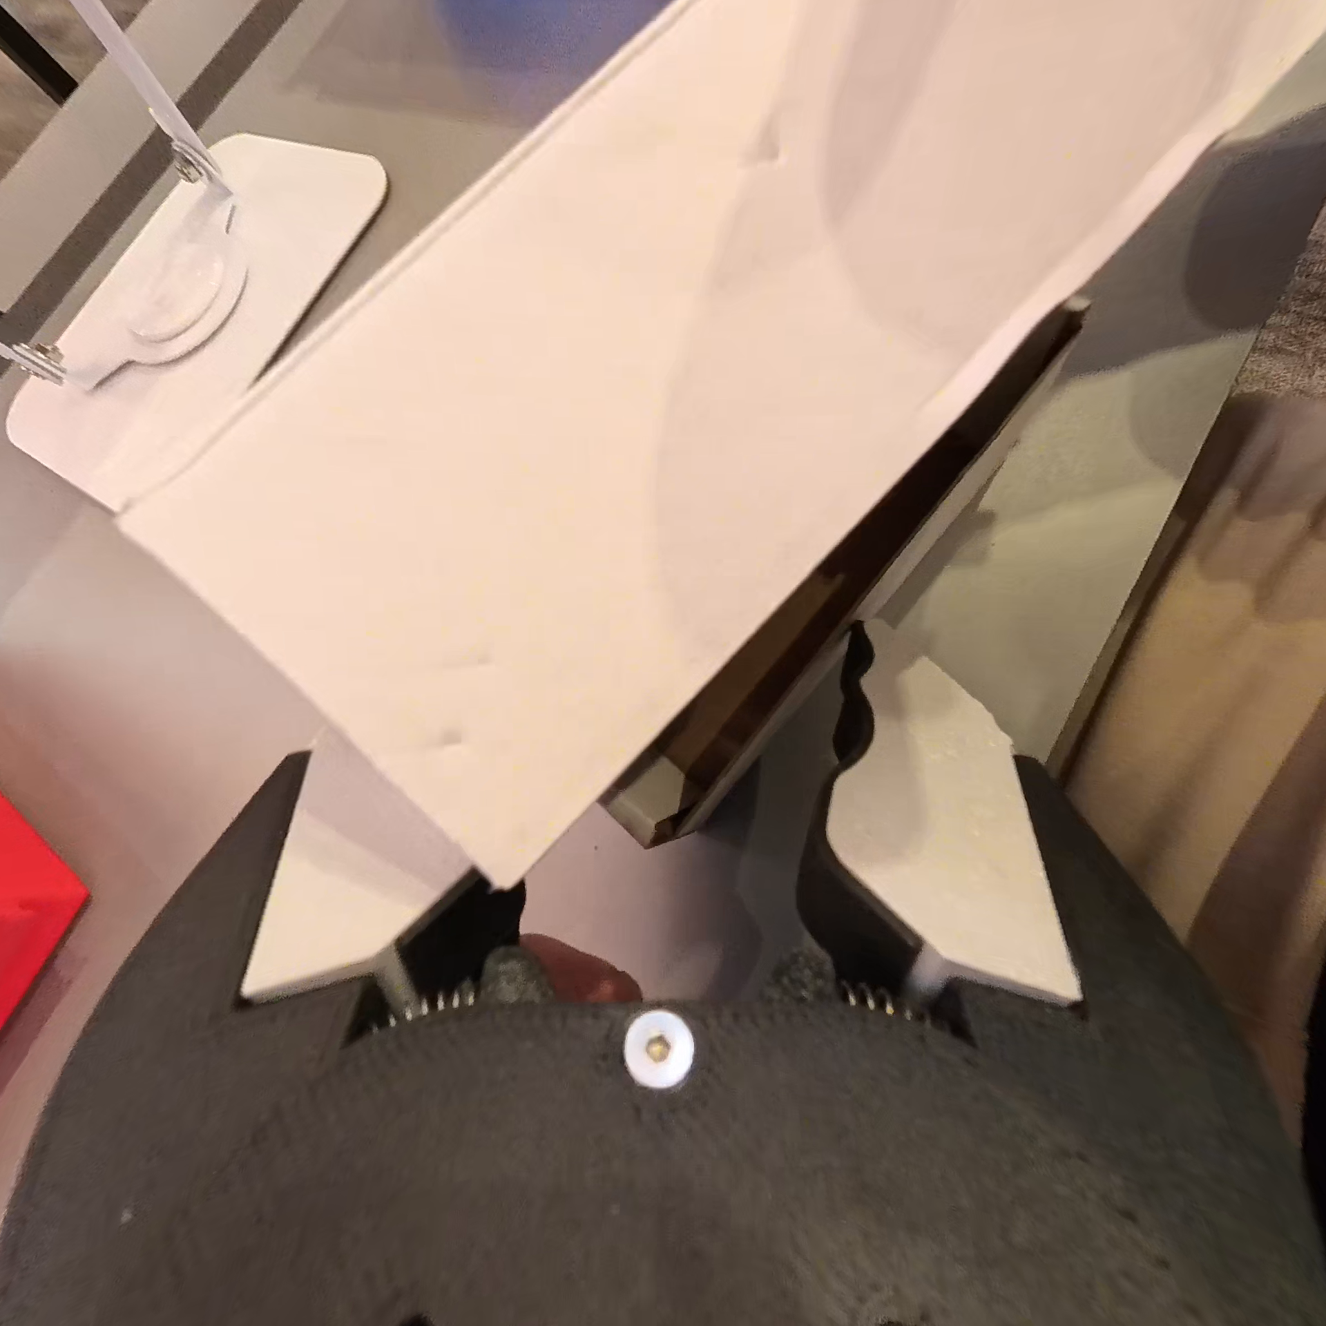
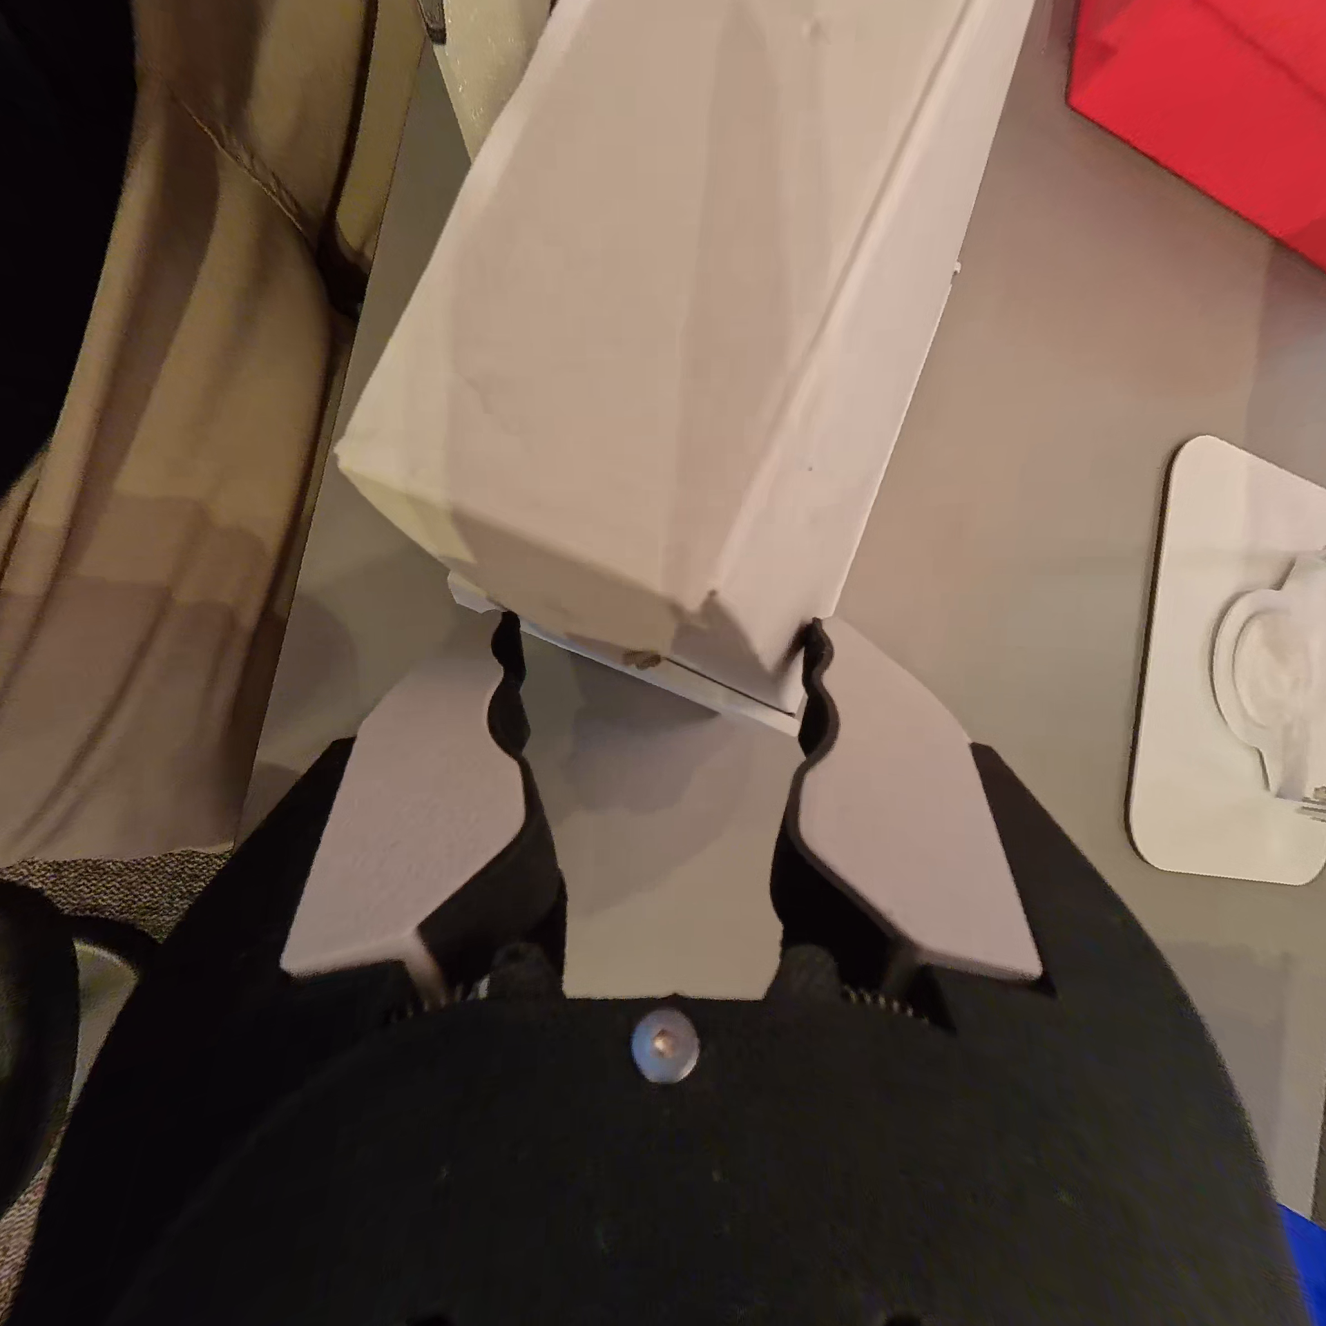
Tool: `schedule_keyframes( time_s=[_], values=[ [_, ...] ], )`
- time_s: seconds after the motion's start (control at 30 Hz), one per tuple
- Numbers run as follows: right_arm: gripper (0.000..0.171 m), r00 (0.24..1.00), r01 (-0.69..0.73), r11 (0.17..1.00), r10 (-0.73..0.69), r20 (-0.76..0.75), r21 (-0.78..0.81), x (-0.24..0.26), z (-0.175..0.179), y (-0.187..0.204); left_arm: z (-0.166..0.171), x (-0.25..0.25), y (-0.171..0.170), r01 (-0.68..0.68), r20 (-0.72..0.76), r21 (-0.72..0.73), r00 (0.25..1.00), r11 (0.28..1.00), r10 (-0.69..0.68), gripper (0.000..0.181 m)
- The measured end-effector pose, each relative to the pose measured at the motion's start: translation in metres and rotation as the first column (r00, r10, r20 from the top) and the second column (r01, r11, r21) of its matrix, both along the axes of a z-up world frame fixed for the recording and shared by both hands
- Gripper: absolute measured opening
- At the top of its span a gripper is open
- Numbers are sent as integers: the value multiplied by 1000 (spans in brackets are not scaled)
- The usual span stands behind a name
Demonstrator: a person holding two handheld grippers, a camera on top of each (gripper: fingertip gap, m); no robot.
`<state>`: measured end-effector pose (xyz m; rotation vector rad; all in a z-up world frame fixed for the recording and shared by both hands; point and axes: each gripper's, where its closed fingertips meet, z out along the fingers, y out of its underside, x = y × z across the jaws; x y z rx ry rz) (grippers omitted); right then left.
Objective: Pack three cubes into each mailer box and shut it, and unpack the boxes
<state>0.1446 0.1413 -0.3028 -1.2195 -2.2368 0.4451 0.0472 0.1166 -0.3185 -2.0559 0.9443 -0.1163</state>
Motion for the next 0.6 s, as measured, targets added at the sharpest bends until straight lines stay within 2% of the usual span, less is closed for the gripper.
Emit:
schedule_keyframes(
  time_s=[0.03,0.13,0.43,0.6],
  values=[
    [73,1000,-5,1000,5,0,7,-1,-1,-1,-1,-1,-2,-8,-19,-23,1000,1000,7,96],
    [72,1000,-14,1000,13,19,25,-2,-2,0,2,-3,-7,-21,-33,-81,999,996,18,94],
    [68,996,-4,999,0,91,47,0,-25,4,10,-6,-23,-40,201,-33,979,999,46,95],
    [67,998,-42,997,39,46,63,-10,-5,-11,6,-9,-20,-39,159,-12,986,999,41,95]
  ],
)
